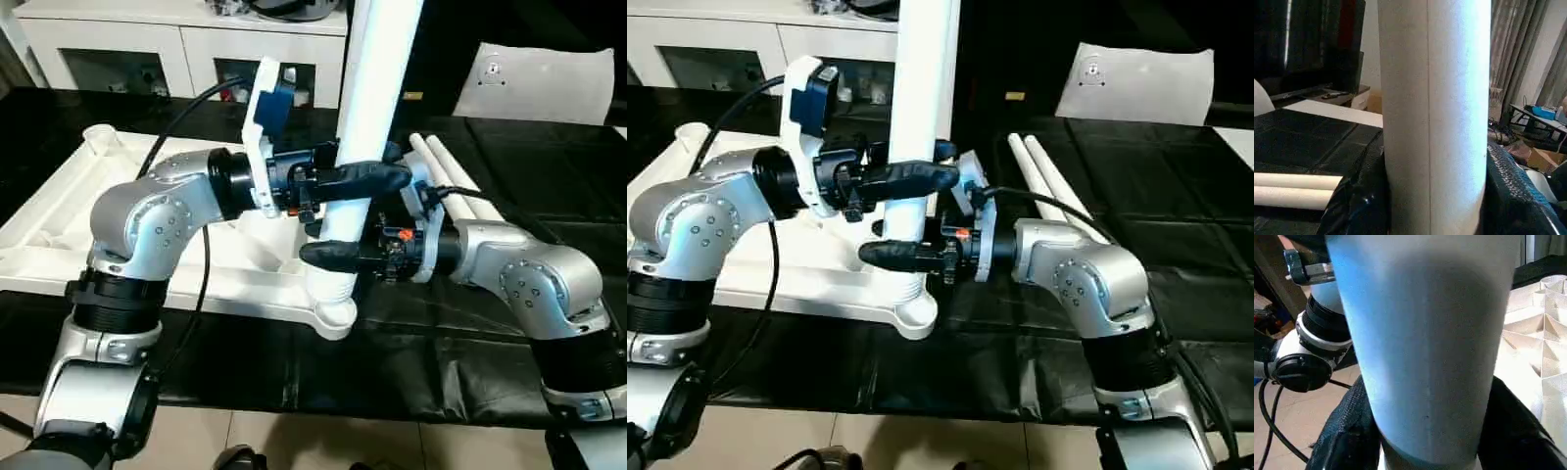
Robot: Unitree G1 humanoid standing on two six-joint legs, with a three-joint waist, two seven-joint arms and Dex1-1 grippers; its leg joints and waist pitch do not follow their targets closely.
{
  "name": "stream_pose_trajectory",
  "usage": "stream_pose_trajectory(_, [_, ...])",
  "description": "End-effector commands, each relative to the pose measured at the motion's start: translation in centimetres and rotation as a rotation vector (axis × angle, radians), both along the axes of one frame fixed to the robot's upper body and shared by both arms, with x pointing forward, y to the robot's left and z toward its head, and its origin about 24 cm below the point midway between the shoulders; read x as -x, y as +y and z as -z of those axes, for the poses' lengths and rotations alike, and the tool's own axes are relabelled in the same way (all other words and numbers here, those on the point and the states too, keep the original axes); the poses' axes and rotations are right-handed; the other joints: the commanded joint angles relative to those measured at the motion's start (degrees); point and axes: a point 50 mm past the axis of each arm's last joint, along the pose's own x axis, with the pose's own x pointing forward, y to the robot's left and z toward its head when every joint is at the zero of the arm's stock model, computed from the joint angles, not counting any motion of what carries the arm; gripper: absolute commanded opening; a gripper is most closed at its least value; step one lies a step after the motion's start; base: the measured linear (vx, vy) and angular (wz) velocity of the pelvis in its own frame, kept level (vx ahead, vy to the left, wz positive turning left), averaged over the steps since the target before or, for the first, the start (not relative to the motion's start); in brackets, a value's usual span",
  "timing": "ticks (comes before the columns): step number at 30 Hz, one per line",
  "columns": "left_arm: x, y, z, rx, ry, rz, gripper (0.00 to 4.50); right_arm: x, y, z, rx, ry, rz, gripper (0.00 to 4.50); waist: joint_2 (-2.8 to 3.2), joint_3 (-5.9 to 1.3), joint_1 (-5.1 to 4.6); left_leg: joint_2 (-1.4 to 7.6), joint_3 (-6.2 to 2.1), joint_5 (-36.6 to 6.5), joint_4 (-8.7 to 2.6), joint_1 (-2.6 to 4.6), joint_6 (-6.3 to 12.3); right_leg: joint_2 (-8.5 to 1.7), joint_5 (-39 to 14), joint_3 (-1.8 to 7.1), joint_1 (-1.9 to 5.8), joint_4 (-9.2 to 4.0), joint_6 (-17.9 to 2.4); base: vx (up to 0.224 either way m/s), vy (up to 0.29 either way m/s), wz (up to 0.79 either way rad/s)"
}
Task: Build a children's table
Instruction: Pick table leg
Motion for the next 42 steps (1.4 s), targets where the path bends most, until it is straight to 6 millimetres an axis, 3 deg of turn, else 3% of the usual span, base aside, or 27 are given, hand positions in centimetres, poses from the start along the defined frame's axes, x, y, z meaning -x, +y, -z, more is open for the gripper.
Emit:
stream_pose_trajectory(1, [0.0,-0.1,-0.8,-0.003,-0.044,-0.008,1.88,0.2,0.3,0.4,0.01,0.006,-0.006,2.0,-0.39,-4.71,0.25,2.63,-0.83,-5.61,-3.47,0.43,0.34,-5.18,-14.29,3.52,3.77,-4.13,-7.27,0.0,0.0,0.0])
stream_pose_trajectory(8, [-0.4,0.0,-1.4,0.05,-0.021,-0.061,1.88,0.1,0.6,0.9,0.02,0.009,0.034,1.96,-0.5,-4.73,0.19,2.63,-0.73,-5.57,-3.41,0.44,0.29,-5.2,-13.78,3.54,3.7,-4.1,-7.71,0.0,0.0,0.0])
stream_pose_trajectory(10, [-0.2,-0.1,-1.7,0.071,-0.022,-0.042,2.44,0.1,0.6,1.0,0.025,0.003,0.048,1.95,-0.44,-4.73,0.25,2.58,-0.77,-5.54,-3.39,0.41,0.29,-5.2,-13.89,3.49,3.7,-4.1,-7.85,0.0,0.0,0.0])
stream_pose_trajectory(14, [0.7,-0.2,-2.9,0.176,-0.001,0.041,2.67,-0.3,1.1,0.9,-0.001,-0.012,0.122,1.93,-0.35,-4.8,0.15,2.62,-0.81,-5.45,-3.38,0.35,0.0,-5.22,-13.22,3.45,3.73,-3.84,-8.6,0.0,0.0,0.0])
stream_pose_trajectory(16, [0.7,-0.4,-3.4,0.204,-0.001,0.048,3.02,-0.5,1.4,1.0,0.021,-0.016,0.146,1.93,-0.34,-4.7,0.12,2.63,-0.8,-5.88,-3.45,0.49,-0.05,-5.17,-13.65,3.46,3.62,-4.05,-8.28,0.0,0.0,0.0])
stream_pose_trajectory(19, [0.6,-0.8,-3.3,0.193,-0.005,0.03,3.14,-0.6,1.8,1.1,0.04,-0.034,0.156,1.93,-0.37,-4.59,0.13,2.64,-0.79,-6.58,-3.53,0.66,-0.22,-5.12,-14.94,3.53,3.55,-4.27,-7.43,0.0,0.0,0.0])
stream_pose_trajectory(20, [0.6,-1.0,-3.2,0.186,-0.008,0.023,3.42,-0.8,2.1,1.1,0.037,-0.045,0.164,1.93,-0.12,-4.59,0.2,2.63,-0.86,-6.62,-3.53,0.58,-0.36,-5.22,-15.23,3.55,3.61,-4.21,-7.23,0.0,0.0,0.0])
stream_pose_trajectory(22, [0.7,-1.1,-3.1,0.179,-0.01,0.015,3.46,-1.0,2.3,1.0,0.029,-0.059,0.191,1.93,-0.31,-4.6,0.07,2.63,-0.88,-6.77,-3.57,0.5,-0.61,-5.28,-15.83,3.56,3.61,-4.33,-6.86,0.0,0.0,0.0])
stream_pose_trajectory(26, [1.6,-1.6,-3.0,0.184,-0.004,0.052,3.92,-1.6,2.8,1.4,0.032,-0.069,0.274,1.93,-0.23,-4.63,-0.04,2.79,-0.95,-6.65,-3.66,0.56,-1.07,-5.26,-14.33,3.57,3.6,-4.1,-7.2,0.0,0.0,0.0])
stream_pose_trajectory(27, [2.0,-2.0,-2.8,0.176,-0.007,0.071,3.93,-1.6,2.9,1.7,0.04,-0.075,0.29,1.93,0.12,-4.67,0.0,2.86,-1.02,-6.69,-3.63,0.59,-1.35,-5.32,-13.94,3.6,3.58,-3.9,-7.31,0.0,0.0,0.0])
stream_pose_trajectory(28, [2.6,-2.6,-2.6,0.167,-0.009,0.102,3.95,-1.7,3.0,2.0,0.04,-0.08,0.335,1.93,-0.23,-4.59,-0.13,2.85,-0.92,-6.83,-3.69,0.58,-1.29,-5.29,-13.85,3.64,3.6,-4.0,-7.32,0.0,0.0,0.0])
stream_pose_trajectory(31, [2.5,-2.9,-2.4,0.171,-0.006,0.072,4.43,-1.8,2.8,2.2,0.034,-0.087,0.388,1.93,-0.18,-4.53,-0.15,2.72,-0.82,-7.31,-3.7,0.66,-1.03,-5.17,-14.79,3.68,3.5,-4.24,-7.02,0.0,0.0,0.0])
stream_pose_trajectory(34, [1.6,-2.5,-2.4,0.217,0.007,-0.014,4.47,-2.1,2.2,2.3,-0.003,-0.058,0.469,1.93,-0.14,-4.45,-0.27,2.7,-0.88,-8.49,-3.78,0.74,-1.29,-5.16,-16.53,3.64,3.49,-4.57,-6.31,0.0,0.0,0.0])
stream_pose_trajectory(38, [-0.1,-0.4,-3.1,0.387,0.049,-0.175,4.5,-2.6,1.0,1.5,-0.105,-0.034,0.603,1.93,-0.4,-4.49,-0.32,2.51,-0.78,-8.41,-3.68,0.75,-1.17,-5.25,-17.86,3.63,3.47,-4.88,-5.55,0.0,0.0,0.0])
stream_pose_trajectory(39, [-0.4,0.6,-3.1,0.458,0.081,-0.206,4.5,-2.5,0.6,1.4,-0.141,-0.02,0.644,1.93,0.43,-4.63,-0.22,2.54,-0.94,-8.26,-3.66,0.77,-1.43,-5.29,-17.43,3.6,3.49,-4.62,-5.77,0.0,0.0,0.0])
stream_pose_trajectory(40, [-0.4,0.8,-3.0,0.467,0.085,-0.215,4.5,-2.5,0.5,1.4,-0.143,-0.021,0.649,1.93,-0.03,-4.59,-0.32,2.53,-0.82,-8.32,-3.67,0.73,-1.47,-5.01,-16.17,3.55,3.44,-4.74,-5.72,0.0,0.0,0.0])
stream_pose_trajectory(42, [-0.6,1.3,-2.9,0.496,0.1,-0.243,4.5,-2.3,0.3,1.3,-0.151,-0.025,0.663,1.91,0.07,-4.68,-0.53,2.51,-0.9,-8.02,-3.72,0.65,-1.32,-4.81,-13.94,3.5,3.61,-4.46,-5.94,0.0,0.0,0.0])
